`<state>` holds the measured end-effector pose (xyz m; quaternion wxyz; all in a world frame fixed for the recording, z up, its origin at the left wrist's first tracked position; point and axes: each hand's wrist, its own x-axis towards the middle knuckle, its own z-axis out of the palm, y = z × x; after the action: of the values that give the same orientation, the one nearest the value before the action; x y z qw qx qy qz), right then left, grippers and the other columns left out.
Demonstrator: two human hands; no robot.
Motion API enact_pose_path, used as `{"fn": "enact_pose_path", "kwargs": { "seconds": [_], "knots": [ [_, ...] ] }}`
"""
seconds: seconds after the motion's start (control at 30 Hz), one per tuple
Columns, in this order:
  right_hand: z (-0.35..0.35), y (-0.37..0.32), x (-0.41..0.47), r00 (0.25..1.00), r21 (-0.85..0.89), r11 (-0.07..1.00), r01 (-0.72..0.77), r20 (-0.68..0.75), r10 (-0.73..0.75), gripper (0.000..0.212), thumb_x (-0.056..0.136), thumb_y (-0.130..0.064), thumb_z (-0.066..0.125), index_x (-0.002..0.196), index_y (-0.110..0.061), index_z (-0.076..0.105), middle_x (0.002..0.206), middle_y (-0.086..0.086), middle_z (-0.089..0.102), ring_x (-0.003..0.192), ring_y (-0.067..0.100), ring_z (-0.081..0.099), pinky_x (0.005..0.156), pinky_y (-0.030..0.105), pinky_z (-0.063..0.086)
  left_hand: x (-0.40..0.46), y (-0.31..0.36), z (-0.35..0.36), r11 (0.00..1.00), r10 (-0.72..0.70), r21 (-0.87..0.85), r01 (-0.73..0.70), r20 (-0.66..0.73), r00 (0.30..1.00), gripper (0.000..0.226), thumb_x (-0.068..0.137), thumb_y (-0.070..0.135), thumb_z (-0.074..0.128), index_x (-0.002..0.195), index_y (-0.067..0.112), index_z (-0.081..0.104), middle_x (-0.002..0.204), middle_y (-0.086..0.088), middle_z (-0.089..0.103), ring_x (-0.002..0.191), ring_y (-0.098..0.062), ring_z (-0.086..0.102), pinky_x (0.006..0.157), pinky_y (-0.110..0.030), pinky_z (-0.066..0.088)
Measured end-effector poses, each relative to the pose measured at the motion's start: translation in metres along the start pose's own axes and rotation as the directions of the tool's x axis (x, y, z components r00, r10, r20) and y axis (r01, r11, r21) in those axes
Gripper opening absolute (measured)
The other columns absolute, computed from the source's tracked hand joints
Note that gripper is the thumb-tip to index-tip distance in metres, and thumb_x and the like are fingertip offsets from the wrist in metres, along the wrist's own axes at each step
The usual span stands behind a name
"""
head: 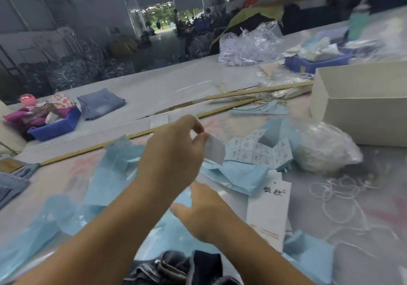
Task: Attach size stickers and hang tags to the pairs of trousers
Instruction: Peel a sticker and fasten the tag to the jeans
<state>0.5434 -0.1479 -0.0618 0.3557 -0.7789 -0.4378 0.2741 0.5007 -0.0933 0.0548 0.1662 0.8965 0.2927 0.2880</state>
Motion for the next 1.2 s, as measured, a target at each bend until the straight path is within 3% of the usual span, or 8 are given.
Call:
{"fn": "enact_pose_path", "kwargs": {
  "seconds": [0.17,0.27,0.37,0.5,0.73,0.87,1.03,1.2],
  "knots": [
    [-0.032,0.000,-0.039,0.989,-0.132,0.982,0.133,-0.044,-0.139,0.017,0.089,-0.031,0.053,0.096,-0.016,0.052,0.096,0.006,0.052,0.093,0.027,0.049,0.077,0.032,0.040,-0.005,0.061,0.021,0.998,0.013,-0.067,-0.004,0.133,0.991,0.015,0.095,0.023,0.058,0.084,0.022,0.068,0.074,0.003,0.068,0.067,-0.017,0.065,0.062,-0.033,0.053],
    [-0.052,0.015,-0.061,0.979,-0.049,0.978,0.203,0.039,-0.201,0.034,0.087,-0.028,0.057,0.066,-0.028,0.030,0.066,-0.011,0.028,0.062,0.007,0.032,0.054,0.017,0.023,-0.022,0.078,0.035,0.994,-0.025,-0.100,0.047,0.207,0.978,0.019,0.096,0.024,0.057,0.085,0.017,0.071,0.070,0.008,0.065,0.064,-0.011,0.060,0.057,-0.026,0.047],
    [-0.074,0.049,-0.083,0.993,0.055,0.992,0.118,-0.015,-0.117,0.012,0.084,-0.034,0.061,0.087,-0.027,0.052,0.079,-0.014,0.051,0.067,-0.001,0.047,0.062,0.013,0.037,-0.046,0.076,0.052,0.964,-0.139,-0.184,0.193,0.270,0.953,0.016,0.096,0.029,0.059,0.099,0.020,0.073,0.084,0.010,0.070,0.063,-0.006,0.060,0.063,-0.026,0.052],
    [-0.095,0.096,-0.112,0.983,0.201,0.977,-0.069,-0.151,0.100,0.019,0.082,-0.030,0.066,0.100,-0.030,0.061,0.092,-0.010,0.065,0.080,0.003,0.062,0.072,0.022,0.051,-0.079,0.067,0.077,0.918,-0.239,-0.221,0.330,0.355,0.904,0.037,0.095,0.028,0.060,0.131,0.020,0.062,0.117,-0.003,0.069,0.106,-0.022,0.064,0.094,-0.043,0.053],
    [-0.096,0.127,-0.135,0.956,0.325,0.942,-0.086,-0.241,0.170,0.010,0.076,-0.023,0.074,0.083,-0.027,0.069,0.079,-0.012,0.071,0.071,0.001,0.063,0.066,0.015,0.049,-0.088,0.055,0.099,0.921,-0.299,-0.093,0.379,0.456,0.838,0.052,0.096,0.016,0.051,0.147,0.027,0.042,0.136,0.000,0.057,0.112,-0.024,0.060,0.092,-0.035,0.053],
    [-0.093,0.134,-0.137,0.938,0.358,0.929,-0.094,-0.281,0.203,0.009,0.076,-0.018,0.075,0.079,-0.024,0.069,0.077,-0.015,0.071,0.070,0.003,0.064,0.060,0.010,0.047,-0.089,0.050,0.106,0.890,-0.334,-0.107,0.444,0.513,0.791,0.053,0.096,0.016,0.050,0.146,0.031,0.042,0.134,0.006,0.055,0.095,-0.019,0.061,0.066,-0.024,0.052],
    [-0.089,0.138,-0.135,0.932,0.340,0.934,-0.111,-0.291,0.217,0.009,0.079,-0.018,0.072,0.080,-0.025,0.068,0.077,-0.011,0.071,0.071,0.003,0.063,0.062,0.012,0.047,-0.091,0.046,0.109,0.878,-0.320,-0.142,0.457,0.536,0.781,0.052,0.094,0.015,0.052,0.143,0.031,0.046,0.127,0.016,0.055,0.082,-0.010,0.060,0.064,-0.024,0.055],
    [-0.085,0.139,-0.133,0.933,0.342,0.933,-0.113,-0.285,0.217,0.009,0.079,-0.017,0.072,0.079,-0.025,0.068,0.077,-0.011,0.071,0.070,0.003,0.064,0.065,0.014,0.049,-0.096,0.046,0.112,0.911,-0.299,-0.058,0.408,0.587,0.752,0.059,0.093,0.019,0.057,0.148,0.031,0.038,0.138,0.011,0.051,0.108,-0.025,0.062,0.089,-0.035,0.054]
  ]
}}
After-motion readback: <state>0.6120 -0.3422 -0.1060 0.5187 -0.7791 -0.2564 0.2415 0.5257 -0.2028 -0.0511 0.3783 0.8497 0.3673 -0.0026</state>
